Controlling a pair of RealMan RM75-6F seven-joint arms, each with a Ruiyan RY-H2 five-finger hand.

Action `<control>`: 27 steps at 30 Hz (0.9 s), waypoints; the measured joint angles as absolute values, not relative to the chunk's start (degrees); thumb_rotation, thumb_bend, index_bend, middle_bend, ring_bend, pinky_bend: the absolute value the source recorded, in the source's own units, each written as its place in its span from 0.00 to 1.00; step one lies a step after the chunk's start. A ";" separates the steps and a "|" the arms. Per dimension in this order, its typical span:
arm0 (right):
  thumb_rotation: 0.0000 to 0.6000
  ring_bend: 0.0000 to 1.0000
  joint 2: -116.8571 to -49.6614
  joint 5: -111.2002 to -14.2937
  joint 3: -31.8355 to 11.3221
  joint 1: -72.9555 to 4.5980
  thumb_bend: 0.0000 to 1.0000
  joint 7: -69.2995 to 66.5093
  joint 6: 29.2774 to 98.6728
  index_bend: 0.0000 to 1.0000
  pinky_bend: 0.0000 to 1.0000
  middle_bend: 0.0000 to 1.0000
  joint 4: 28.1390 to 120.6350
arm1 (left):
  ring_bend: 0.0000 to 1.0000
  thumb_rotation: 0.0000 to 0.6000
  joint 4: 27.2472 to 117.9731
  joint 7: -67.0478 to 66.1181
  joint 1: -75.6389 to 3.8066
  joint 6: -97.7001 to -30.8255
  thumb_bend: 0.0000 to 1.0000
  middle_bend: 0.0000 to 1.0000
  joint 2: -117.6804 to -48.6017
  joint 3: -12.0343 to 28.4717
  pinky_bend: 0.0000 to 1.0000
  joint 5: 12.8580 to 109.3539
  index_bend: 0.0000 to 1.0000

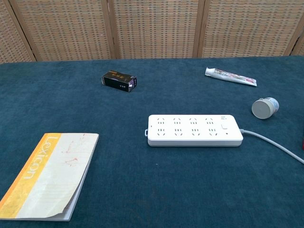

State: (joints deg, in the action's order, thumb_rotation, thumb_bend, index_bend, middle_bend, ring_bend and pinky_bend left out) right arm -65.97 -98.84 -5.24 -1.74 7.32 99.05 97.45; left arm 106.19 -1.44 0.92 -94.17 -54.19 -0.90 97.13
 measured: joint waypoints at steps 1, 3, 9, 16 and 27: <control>1.00 0.00 -65.93 -98.83 -5.19 -1.70 0.00 7.27 99.04 0.04 0.00 0.02 97.48 | 0.00 1.00 106.20 -1.48 0.92 -94.04 0.00 0.00 -54.18 -0.95 0.00 97.07 0.00; 1.00 0.00 -65.87 -98.84 -5.12 -1.65 0.00 7.20 99.02 0.04 0.00 0.02 97.57 | 0.00 1.00 106.23 -1.54 0.92 -93.96 0.00 0.00 -54.14 -1.00 0.00 97.00 0.00; 1.00 0.12 -65.65 -98.52 -5.00 -2.38 0.01 6.71 97.05 0.04 0.11 0.12 97.91 | 0.00 1.00 106.17 -1.25 0.85 -93.96 0.00 0.00 -54.14 -0.75 0.00 96.55 0.00; 1.00 0.82 -65.41 -97.90 -5.30 -7.63 0.53 5.53 87.41 0.06 0.96 0.76 98.18 | 0.00 1.00 107.10 -3.63 -0.07 -91.62 0.00 0.00 -54.48 -0.21 0.00 94.40 0.00; 1.00 0.92 -67.93 -87.12 -7.35 -23.43 0.75 8.98 59.35 0.24 1.00 0.85 99.08 | 0.00 1.00 108.34 -6.97 -1.64 -88.60 0.00 0.00 -55.34 1.15 0.00 90.45 0.00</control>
